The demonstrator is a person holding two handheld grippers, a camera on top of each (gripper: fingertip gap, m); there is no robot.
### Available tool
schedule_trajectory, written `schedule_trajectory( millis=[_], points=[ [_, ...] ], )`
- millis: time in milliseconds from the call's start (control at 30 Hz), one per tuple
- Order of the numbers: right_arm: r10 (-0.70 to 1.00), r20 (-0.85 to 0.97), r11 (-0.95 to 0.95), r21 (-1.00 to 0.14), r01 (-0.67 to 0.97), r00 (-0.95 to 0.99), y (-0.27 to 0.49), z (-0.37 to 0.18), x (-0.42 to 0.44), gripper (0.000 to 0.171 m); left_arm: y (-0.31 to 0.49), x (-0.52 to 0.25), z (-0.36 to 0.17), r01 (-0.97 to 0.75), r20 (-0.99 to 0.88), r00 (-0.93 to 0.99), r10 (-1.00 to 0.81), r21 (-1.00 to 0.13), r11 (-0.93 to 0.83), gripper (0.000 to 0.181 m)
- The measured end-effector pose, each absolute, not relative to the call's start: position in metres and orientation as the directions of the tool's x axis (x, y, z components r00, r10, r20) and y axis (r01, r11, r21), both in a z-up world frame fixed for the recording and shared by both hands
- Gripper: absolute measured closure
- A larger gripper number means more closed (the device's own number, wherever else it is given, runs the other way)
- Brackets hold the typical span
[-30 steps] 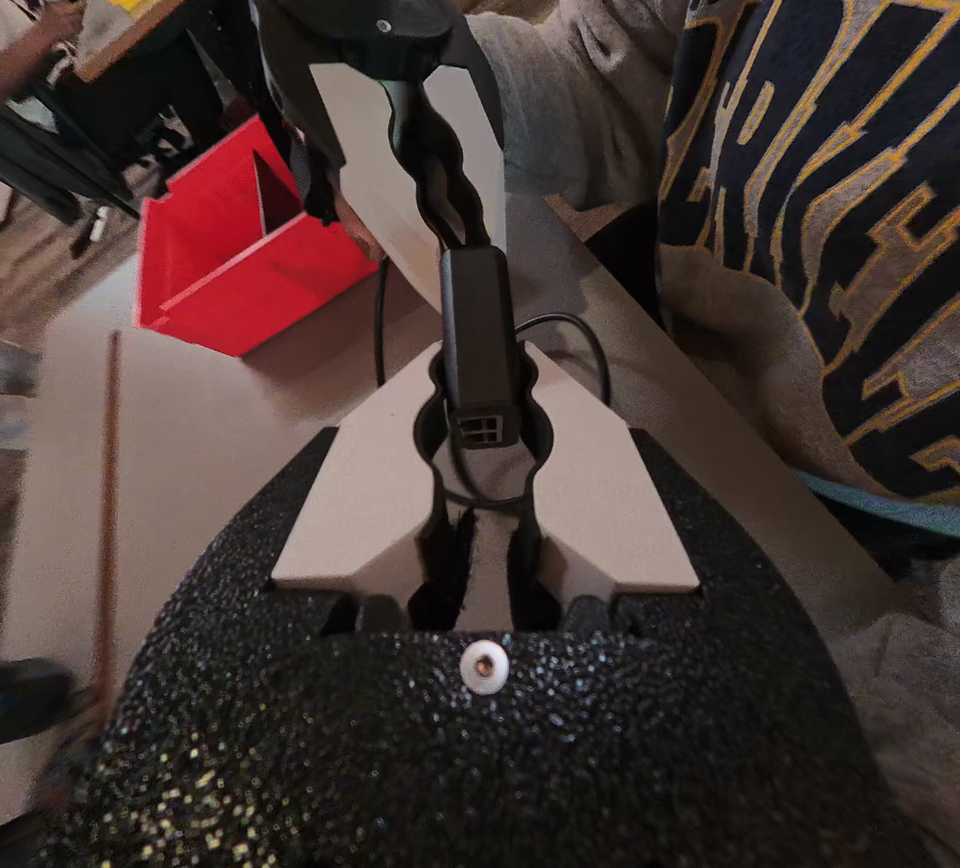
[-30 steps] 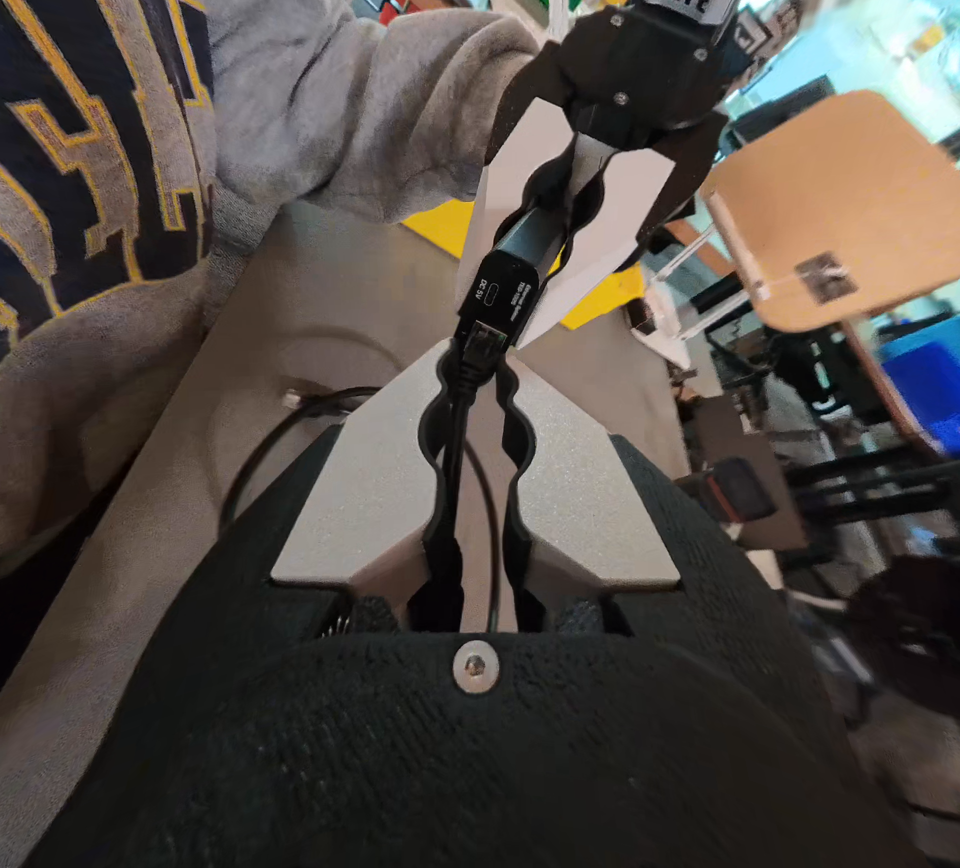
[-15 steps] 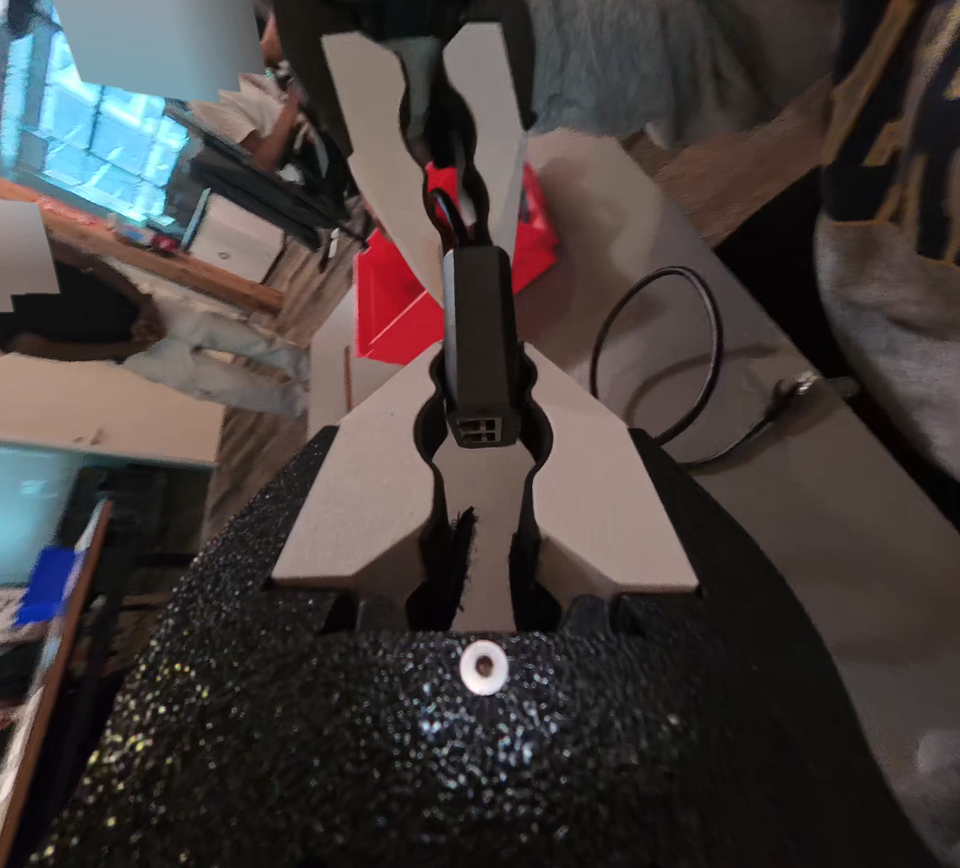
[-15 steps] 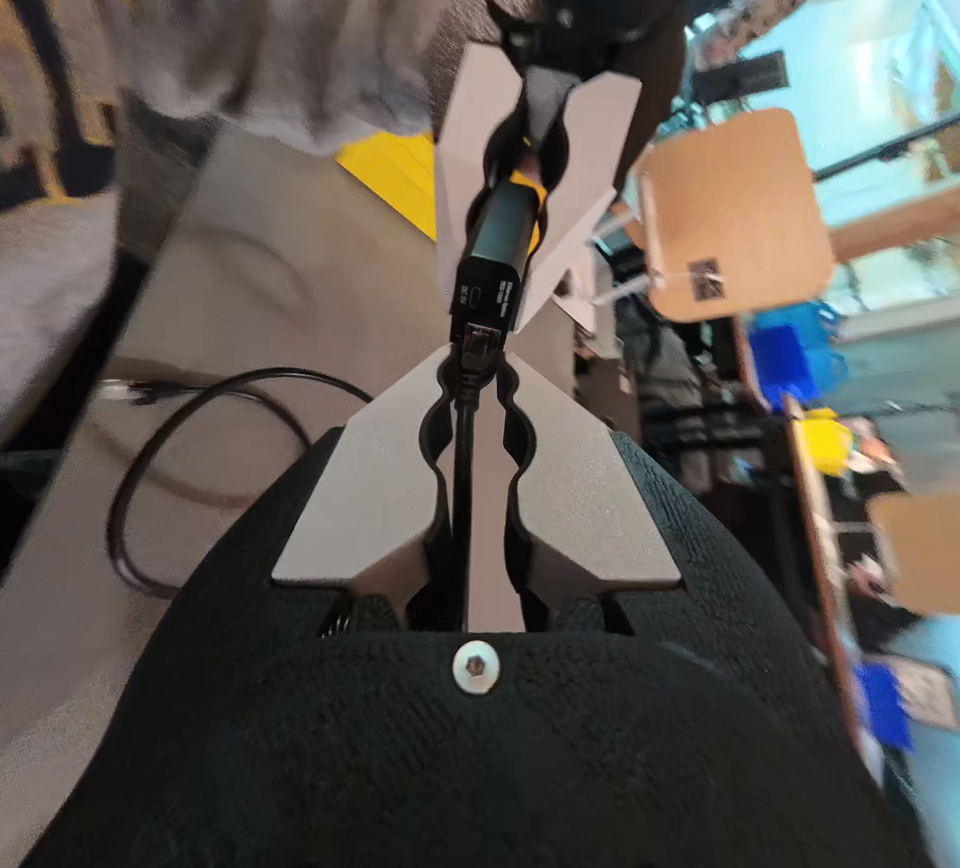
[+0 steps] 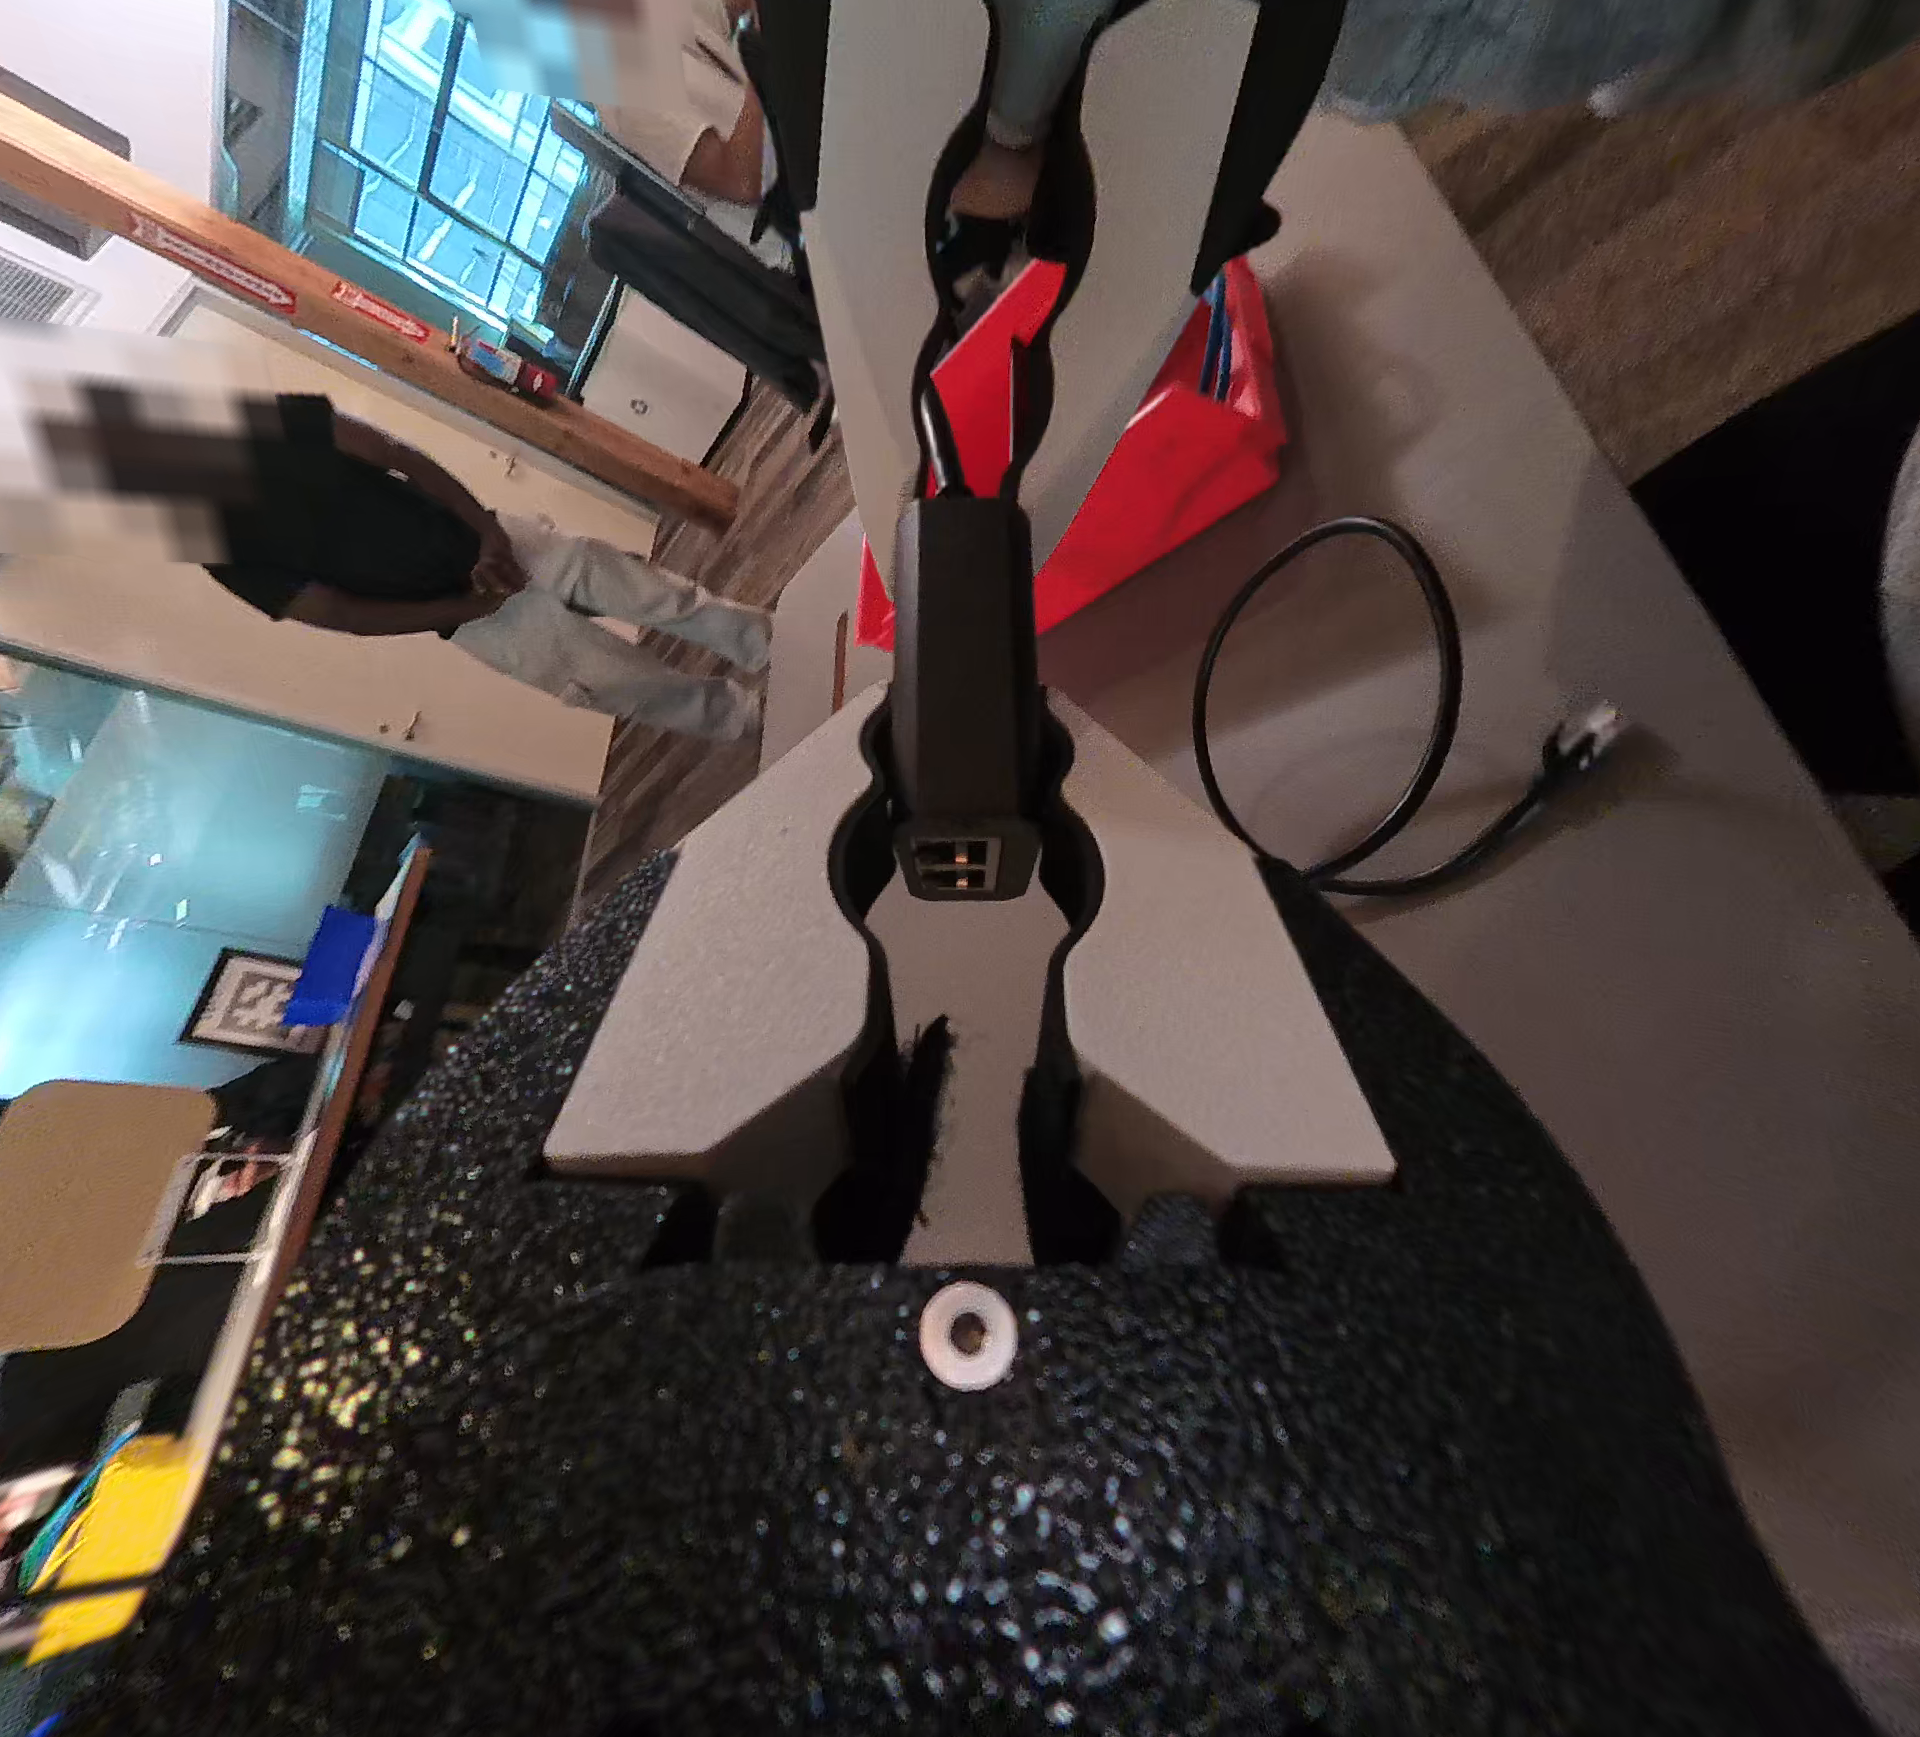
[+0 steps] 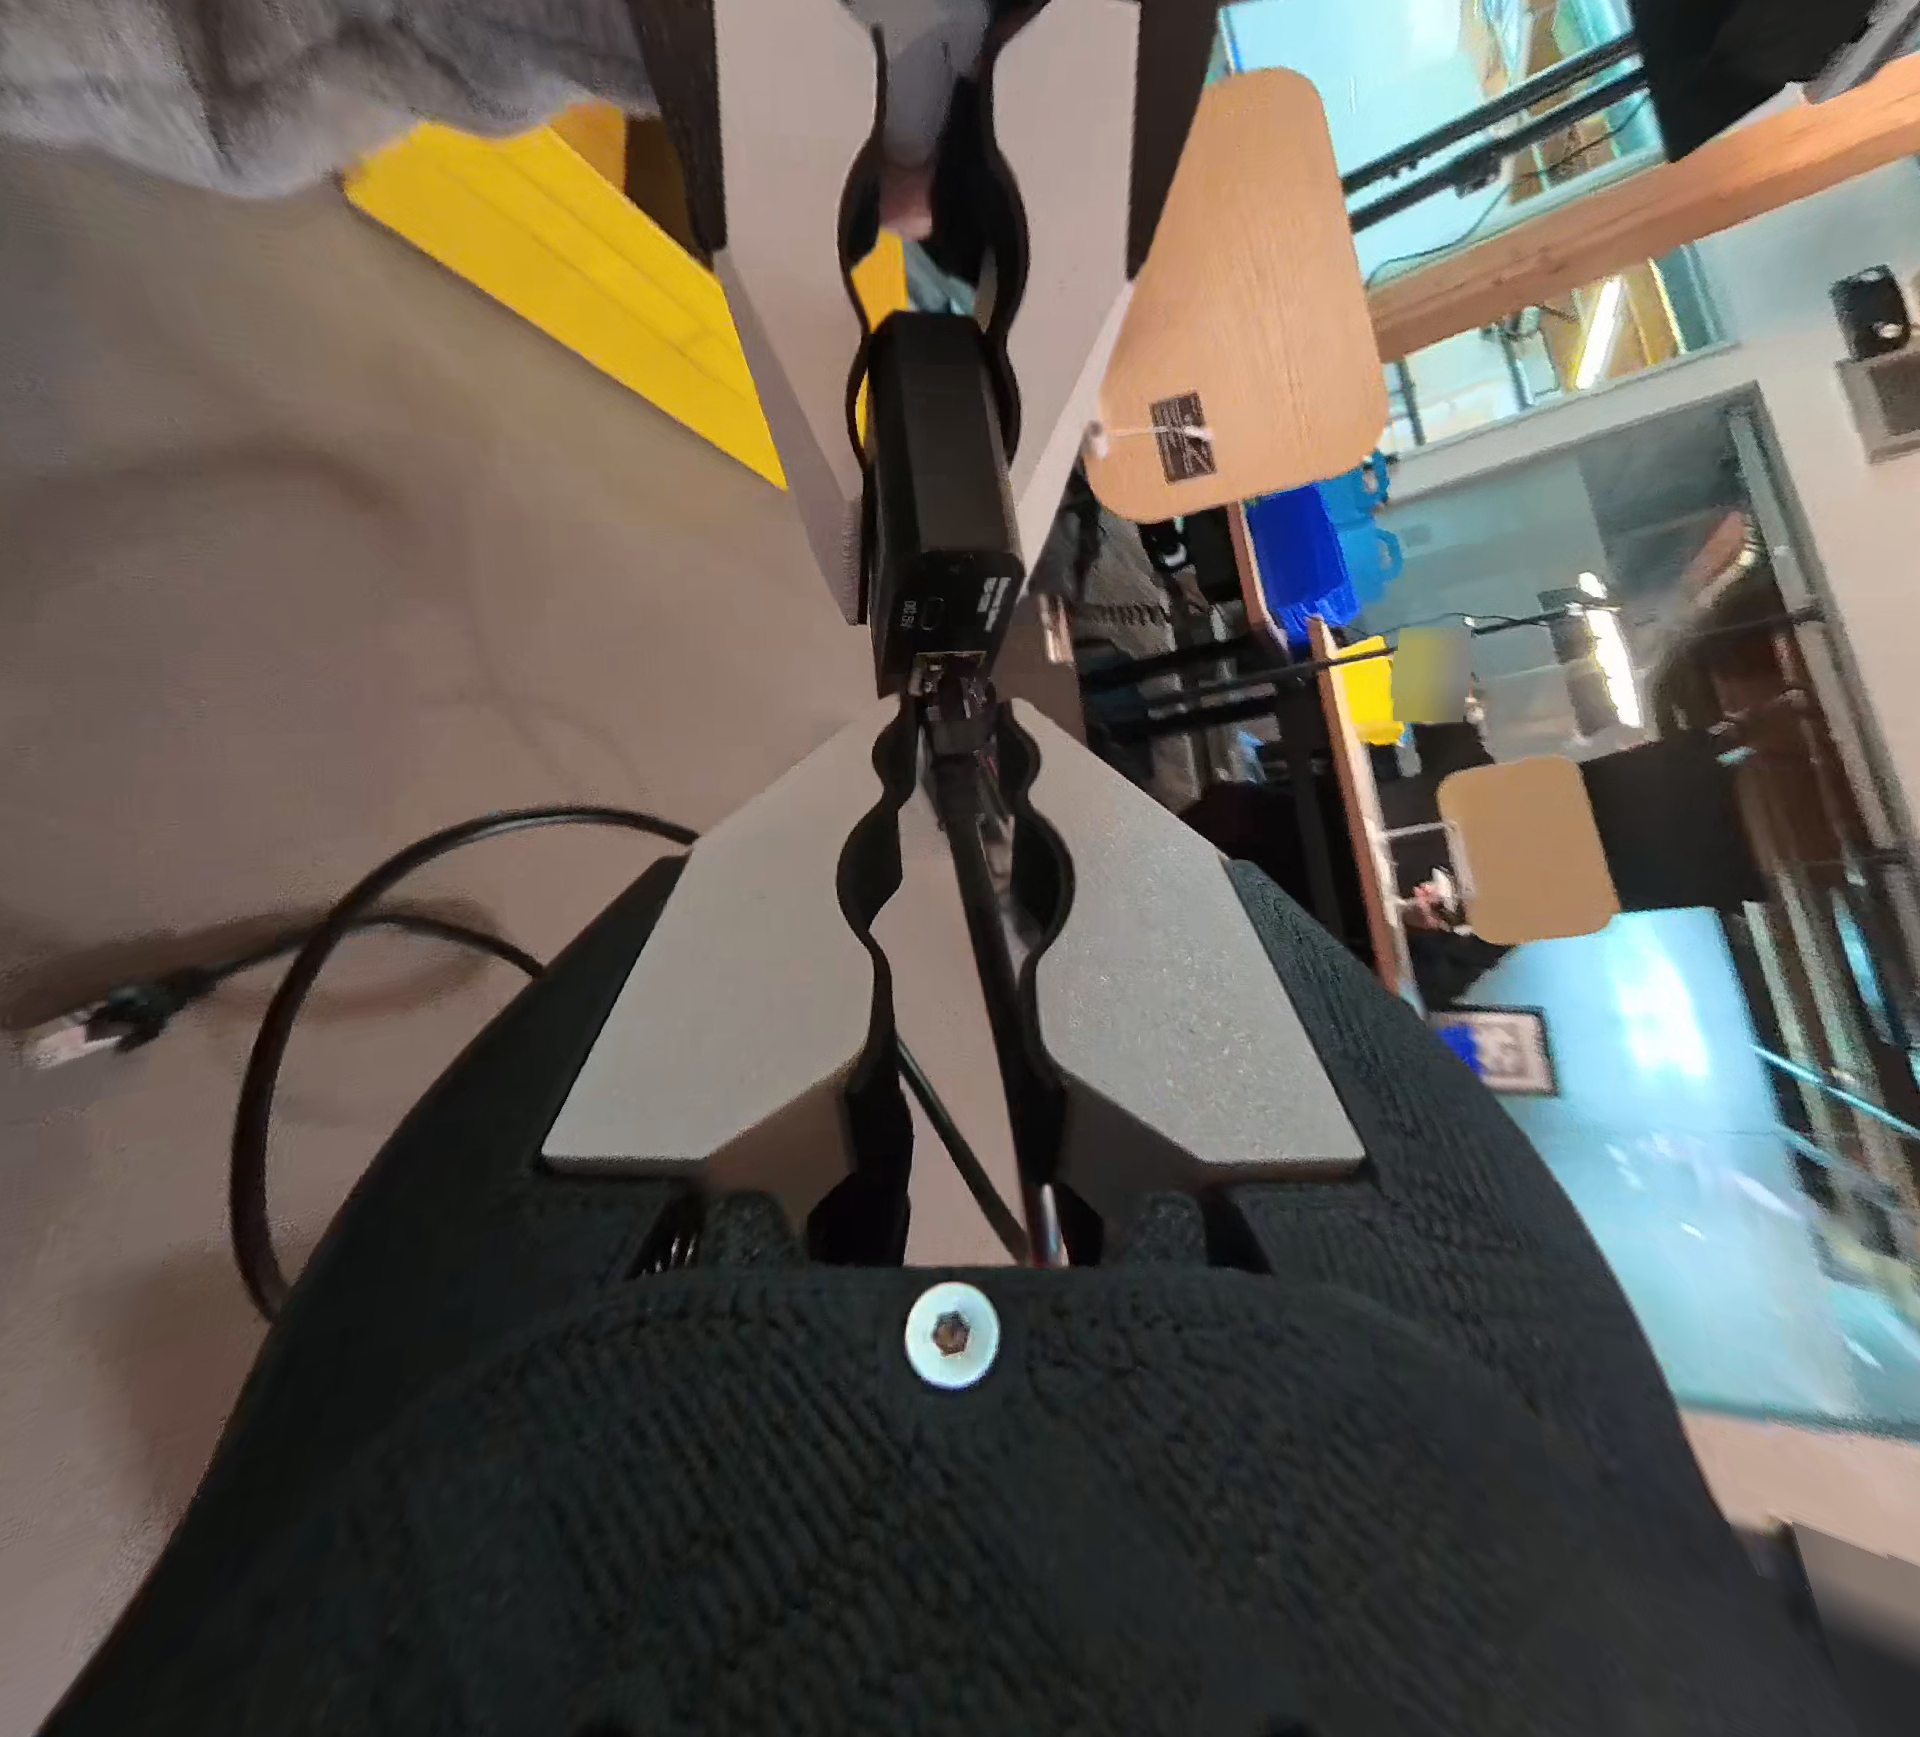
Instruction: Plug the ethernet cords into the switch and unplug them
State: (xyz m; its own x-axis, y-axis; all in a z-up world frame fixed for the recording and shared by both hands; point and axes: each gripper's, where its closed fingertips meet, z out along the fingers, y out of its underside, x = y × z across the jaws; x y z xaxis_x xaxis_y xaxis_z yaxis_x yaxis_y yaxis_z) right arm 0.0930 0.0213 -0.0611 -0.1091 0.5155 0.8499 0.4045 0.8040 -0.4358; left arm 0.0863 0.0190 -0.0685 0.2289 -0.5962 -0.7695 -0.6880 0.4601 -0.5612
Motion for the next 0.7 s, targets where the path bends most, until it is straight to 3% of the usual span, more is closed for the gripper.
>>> schedule_trajectory(
  millis=[33, 233, 400, 700],
  points=[
    [0.538, 0.835, 0.799, -0.463, 0.383, -0.114, 0.018, -0.06, 0.093, 0.158, 0.016, 0.087, -0.067, -0.668, -0.758, 0.23, -0.61, -0.579, 0.467, 0.16],
    [0.601, 0.771, 0.795, -0.552, 0.252, -0.21, -0.002, -0.058, 0.098, 0.159, 0.003, 0.091, -0.065, -0.561, -0.693, 0.196, -0.694, -0.66, 0.5, 0.16],
    [0.62, 0.659, 0.755, -0.649, 0.094, -0.426, -0.041, -0.059, 0.111, 0.159, -0.034, 0.105, -0.066, -0.372, -0.586, 0.013, -0.81, -0.755, 0.54, 0.16],
    [0.648, 0.562, 0.709, -0.692, 0.138, -0.514, -0.039, -0.085, 0.119, 0.158, -0.036, 0.107, -0.093, -0.434, -0.513, -0.046, -0.857, -0.763, 0.479, 0.158]
  ],
)
